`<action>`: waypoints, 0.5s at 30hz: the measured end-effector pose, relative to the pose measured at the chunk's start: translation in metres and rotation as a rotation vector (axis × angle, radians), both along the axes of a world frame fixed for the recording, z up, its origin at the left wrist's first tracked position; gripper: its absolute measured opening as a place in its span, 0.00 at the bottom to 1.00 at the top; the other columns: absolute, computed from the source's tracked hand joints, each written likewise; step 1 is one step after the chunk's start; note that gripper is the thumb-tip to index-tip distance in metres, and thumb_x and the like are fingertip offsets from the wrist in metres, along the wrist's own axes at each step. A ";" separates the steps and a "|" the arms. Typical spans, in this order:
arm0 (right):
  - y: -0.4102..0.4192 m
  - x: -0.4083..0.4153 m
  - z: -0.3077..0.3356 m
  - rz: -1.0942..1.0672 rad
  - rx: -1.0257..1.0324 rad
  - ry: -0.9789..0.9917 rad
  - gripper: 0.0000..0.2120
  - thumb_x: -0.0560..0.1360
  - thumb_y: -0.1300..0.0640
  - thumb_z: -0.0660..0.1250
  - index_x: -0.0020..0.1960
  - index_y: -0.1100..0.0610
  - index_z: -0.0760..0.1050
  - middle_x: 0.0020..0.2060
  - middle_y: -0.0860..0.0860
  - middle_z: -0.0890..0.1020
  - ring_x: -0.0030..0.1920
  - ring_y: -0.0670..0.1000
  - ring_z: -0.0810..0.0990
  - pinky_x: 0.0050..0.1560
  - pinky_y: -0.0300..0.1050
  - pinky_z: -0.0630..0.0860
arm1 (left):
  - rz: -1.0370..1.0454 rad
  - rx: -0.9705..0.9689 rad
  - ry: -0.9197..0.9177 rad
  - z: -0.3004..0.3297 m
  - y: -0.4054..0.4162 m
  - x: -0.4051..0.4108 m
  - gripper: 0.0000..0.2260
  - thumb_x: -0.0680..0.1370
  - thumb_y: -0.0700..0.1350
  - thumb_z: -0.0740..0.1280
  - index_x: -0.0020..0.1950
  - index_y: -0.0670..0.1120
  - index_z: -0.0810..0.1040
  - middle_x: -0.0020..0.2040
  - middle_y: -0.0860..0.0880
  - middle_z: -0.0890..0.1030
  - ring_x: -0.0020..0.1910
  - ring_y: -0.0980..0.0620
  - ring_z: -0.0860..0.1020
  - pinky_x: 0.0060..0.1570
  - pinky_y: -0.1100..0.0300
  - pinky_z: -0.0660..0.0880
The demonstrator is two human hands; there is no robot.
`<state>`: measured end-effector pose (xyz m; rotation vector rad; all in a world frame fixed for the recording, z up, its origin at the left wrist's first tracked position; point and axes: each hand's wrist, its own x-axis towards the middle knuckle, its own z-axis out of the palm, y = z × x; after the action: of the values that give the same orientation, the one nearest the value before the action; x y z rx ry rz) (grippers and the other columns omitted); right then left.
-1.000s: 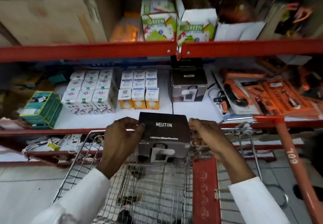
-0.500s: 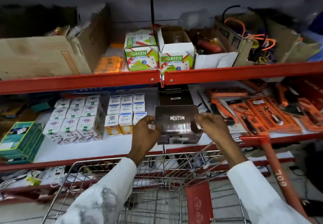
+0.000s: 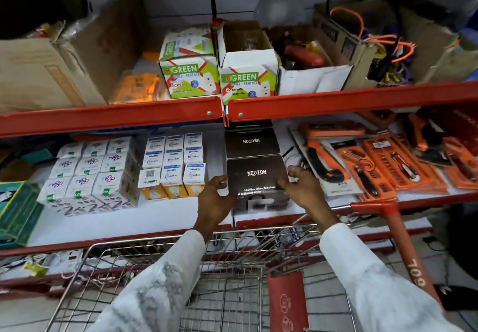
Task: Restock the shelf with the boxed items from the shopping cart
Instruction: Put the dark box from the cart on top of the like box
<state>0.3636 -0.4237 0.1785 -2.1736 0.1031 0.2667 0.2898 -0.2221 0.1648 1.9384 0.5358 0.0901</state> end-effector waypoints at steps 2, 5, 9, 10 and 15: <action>-0.003 -0.001 -0.005 0.017 -0.028 -0.018 0.20 0.72 0.54 0.71 0.62 0.57 0.80 0.59 0.52 0.84 0.59 0.52 0.81 0.62 0.44 0.74 | 0.013 -0.045 0.006 -0.006 0.000 -0.003 0.24 0.72 0.52 0.74 0.67 0.51 0.74 0.61 0.48 0.81 0.58 0.47 0.80 0.56 0.46 0.80; -0.003 -0.003 -0.007 0.036 -0.022 -0.056 0.15 0.72 0.59 0.69 0.58 0.55 0.82 0.54 0.50 0.85 0.56 0.53 0.82 0.59 0.42 0.73 | 0.019 -0.069 -0.013 -0.013 0.000 -0.003 0.24 0.71 0.52 0.75 0.66 0.52 0.76 0.61 0.47 0.82 0.59 0.47 0.81 0.56 0.40 0.80; -0.004 -0.003 -0.010 0.018 0.031 -0.081 0.15 0.73 0.62 0.69 0.59 0.56 0.81 0.55 0.52 0.84 0.56 0.53 0.81 0.56 0.38 0.69 | 0.020 -0.068 -0.035 -0.014 -0.002 -0.001 0.23 0.72 0.49 0.75 0.67 0.51 0.76 0.62 0.47 0.82 0.60 0.49 0.80 0.56 0.41 0.80; -0.005 -0.003 -0.012 0.019 0.041 -0.082 0.15 0.73 0.62 0.69 0.60 0.56 0.81 0.56 0.52 0.84 0.57 0.52 0.80 0.56 0.38 0.69 | 0.022 -0.071 -0.036 -0.014 -0.002 -0.001 0.23 0.73 0.49 0.75 0.67 0.51 0.76 0.62 0.47 0.82 0.61 0.49 0.80 0.56 0.41 0.80; -0.006 0.000 -0.019 0.032 0.052 -0.087 0.16 0.74 0.61 0.69 0.61 0.53 0.80 0.56 0.50 0.84 0.50 0.49 0.81 0.51 0.39 0.75 | 0.039 -0.092 -0.026 -0.016 -0.004 0.000 0.23 0.73 0.48 0.74 0.68 0.50 0.75 0.63 0.48 0.82 0.62 0.49 0.79 0.57 0.40 0.80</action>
<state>0.3640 -0.4300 0.1592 -2.1328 0.0118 0.1908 0.2896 -0.2258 0.1490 1.8352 0.5514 0.1133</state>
